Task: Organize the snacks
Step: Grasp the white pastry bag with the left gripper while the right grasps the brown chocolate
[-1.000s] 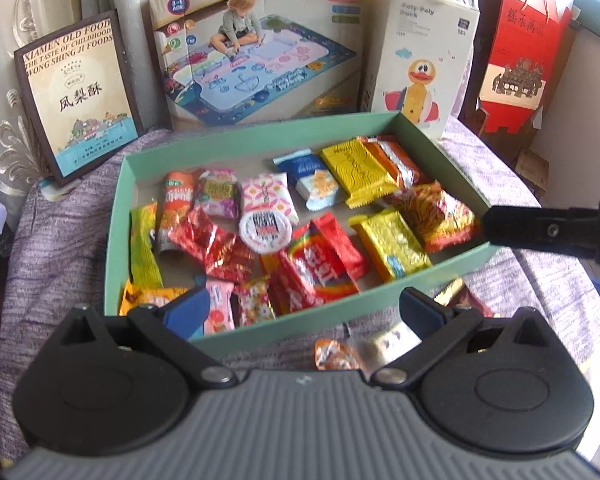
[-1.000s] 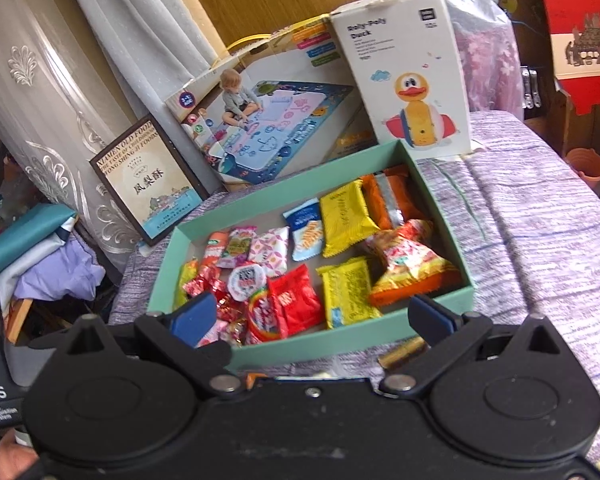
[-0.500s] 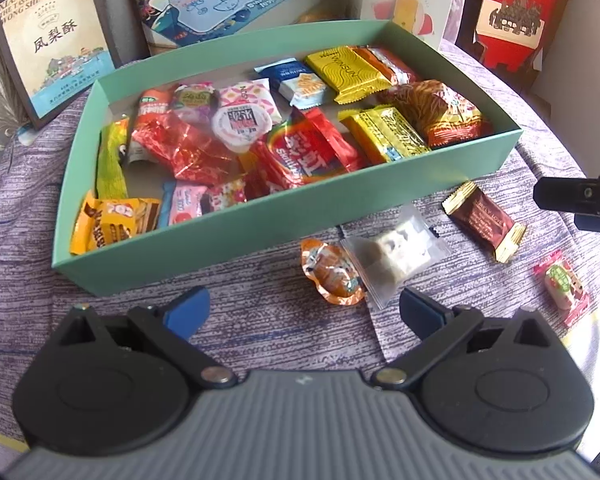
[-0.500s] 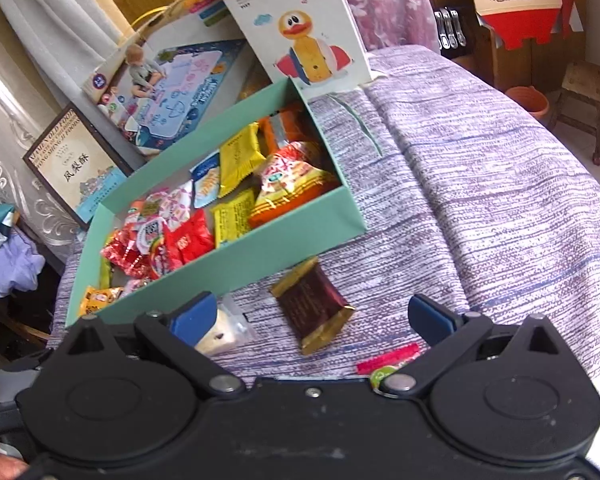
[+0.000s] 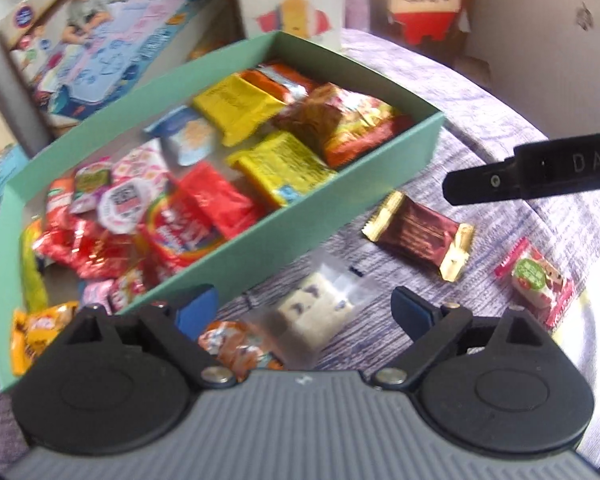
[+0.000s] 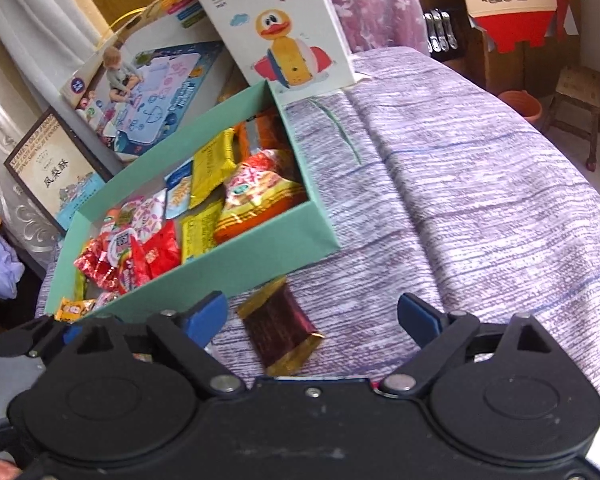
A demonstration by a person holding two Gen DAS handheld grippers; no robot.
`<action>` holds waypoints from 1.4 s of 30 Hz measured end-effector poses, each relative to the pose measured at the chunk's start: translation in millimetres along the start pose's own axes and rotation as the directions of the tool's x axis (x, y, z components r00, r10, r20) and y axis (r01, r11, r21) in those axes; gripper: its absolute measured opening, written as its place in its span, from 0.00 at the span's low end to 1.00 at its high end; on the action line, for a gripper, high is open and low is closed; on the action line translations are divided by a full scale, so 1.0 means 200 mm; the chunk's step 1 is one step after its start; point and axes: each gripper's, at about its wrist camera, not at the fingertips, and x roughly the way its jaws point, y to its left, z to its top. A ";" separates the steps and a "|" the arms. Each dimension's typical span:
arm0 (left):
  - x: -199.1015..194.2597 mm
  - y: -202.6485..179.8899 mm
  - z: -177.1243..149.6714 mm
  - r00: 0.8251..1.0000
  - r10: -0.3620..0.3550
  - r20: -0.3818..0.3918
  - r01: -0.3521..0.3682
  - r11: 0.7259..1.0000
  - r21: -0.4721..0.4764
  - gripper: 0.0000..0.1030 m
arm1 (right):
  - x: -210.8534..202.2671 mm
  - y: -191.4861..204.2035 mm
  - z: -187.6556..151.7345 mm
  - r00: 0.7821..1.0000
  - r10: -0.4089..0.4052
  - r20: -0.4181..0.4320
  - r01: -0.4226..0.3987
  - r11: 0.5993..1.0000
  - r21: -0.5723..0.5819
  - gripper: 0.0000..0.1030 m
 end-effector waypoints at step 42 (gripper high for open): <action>-0.02 0.03 -0.07 0.997 -0.078 -0.019 0.076 0.991 -0.107 0.31 | 0.07 0.12 -0.06 0.997 0.024 -0.077 -0.035 0.990 -0.138 0.36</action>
